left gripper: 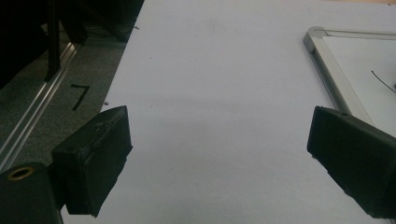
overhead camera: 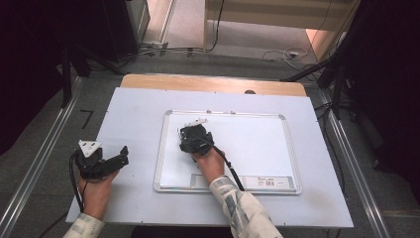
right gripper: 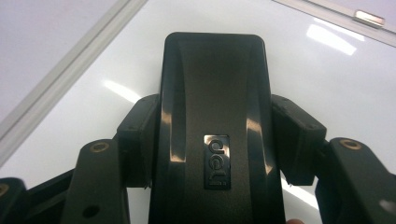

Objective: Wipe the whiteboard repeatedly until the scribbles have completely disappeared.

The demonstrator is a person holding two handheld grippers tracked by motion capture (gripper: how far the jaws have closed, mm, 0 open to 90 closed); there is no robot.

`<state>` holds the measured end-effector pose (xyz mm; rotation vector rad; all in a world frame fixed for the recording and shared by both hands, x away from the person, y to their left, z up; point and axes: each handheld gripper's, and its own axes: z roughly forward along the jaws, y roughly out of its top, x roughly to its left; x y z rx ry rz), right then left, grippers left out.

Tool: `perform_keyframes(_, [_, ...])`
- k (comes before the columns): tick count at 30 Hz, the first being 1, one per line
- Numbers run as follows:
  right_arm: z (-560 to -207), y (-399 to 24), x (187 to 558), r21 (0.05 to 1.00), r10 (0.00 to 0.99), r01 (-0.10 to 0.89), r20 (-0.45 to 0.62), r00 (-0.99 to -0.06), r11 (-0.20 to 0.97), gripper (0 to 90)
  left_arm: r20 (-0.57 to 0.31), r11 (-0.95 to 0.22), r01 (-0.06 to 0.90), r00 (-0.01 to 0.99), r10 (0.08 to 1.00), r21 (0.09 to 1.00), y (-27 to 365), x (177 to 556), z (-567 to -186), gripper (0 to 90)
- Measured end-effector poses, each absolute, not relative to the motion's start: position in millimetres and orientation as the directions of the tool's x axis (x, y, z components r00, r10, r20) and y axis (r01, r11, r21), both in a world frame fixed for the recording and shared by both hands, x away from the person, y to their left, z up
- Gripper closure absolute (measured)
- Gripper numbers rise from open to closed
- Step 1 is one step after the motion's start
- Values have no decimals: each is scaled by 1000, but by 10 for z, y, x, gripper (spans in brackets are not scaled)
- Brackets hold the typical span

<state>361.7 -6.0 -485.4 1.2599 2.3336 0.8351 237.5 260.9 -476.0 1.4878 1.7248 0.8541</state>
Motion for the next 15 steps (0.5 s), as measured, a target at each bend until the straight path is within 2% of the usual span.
perform_keyframes(15, [-4847, -408, 3721, 650, 882, 661, -31, -470, 375, 378, -81, 122, 538, -100, 992, 834, 2596, 2384, -4767, 67])
